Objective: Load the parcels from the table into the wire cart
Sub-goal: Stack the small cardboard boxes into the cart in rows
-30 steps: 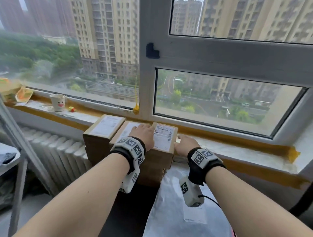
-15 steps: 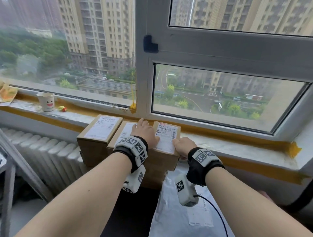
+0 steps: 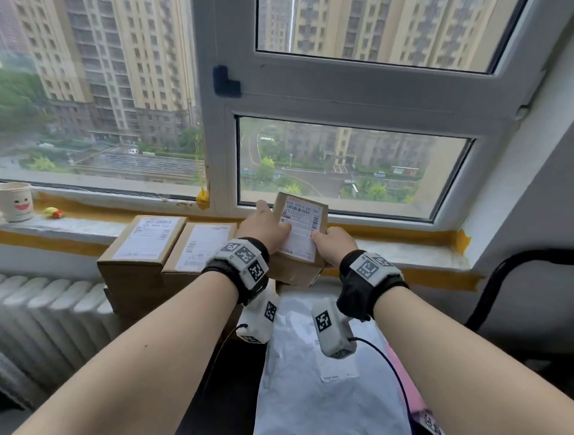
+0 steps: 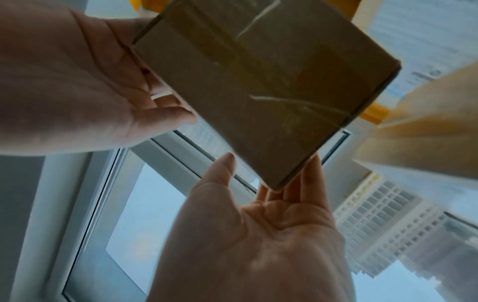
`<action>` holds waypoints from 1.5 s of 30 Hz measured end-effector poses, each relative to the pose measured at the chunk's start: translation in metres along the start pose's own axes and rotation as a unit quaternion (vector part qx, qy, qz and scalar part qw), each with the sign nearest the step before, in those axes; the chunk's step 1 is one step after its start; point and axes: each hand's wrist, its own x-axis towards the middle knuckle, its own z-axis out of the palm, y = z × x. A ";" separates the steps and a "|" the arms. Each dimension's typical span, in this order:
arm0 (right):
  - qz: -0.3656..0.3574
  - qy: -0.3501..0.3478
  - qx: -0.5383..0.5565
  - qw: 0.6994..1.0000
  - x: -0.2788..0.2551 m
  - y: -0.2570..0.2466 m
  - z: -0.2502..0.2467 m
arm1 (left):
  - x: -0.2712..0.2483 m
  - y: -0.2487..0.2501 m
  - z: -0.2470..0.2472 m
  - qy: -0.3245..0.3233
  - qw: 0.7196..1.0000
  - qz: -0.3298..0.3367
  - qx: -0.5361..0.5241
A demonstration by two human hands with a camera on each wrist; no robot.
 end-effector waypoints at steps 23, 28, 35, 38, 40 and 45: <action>0.135 0.208 -0.038 0.968 -0.160 0.176 -0.129 | -0.150 0.147 0.133 -0.146 0.972 0.173 -0.060; 0.140 0.213 -0.047 0.966 -0.212 0.242 -0.180 | -0.216 0.196 0.178 -0.173 0.968 0.171 -0.060; 0.124 0.230 -0.050 0.964 -0.282 0.341 -0.267 | -0.306 0.273 0.243 -0.204 0.959 0.180 -0.081; 0.127 0.232 -0.039 0.964 -0.299 0.377 -0.293 | -0.333 0.300 0.267 -0.216 0.955 0.185 -0.088; 0.131 0.226 -0.029 0.965 -0.306 0.399 -0.306 | -0.346 0.314 0.282 -0.227 0.953 0.182 -0.088; 0.133 0.214 0.004 0.968 -0.301 0.439 -0.324 | -0.355 0.335 0.314 -0.243 0.953 0.164 -0.074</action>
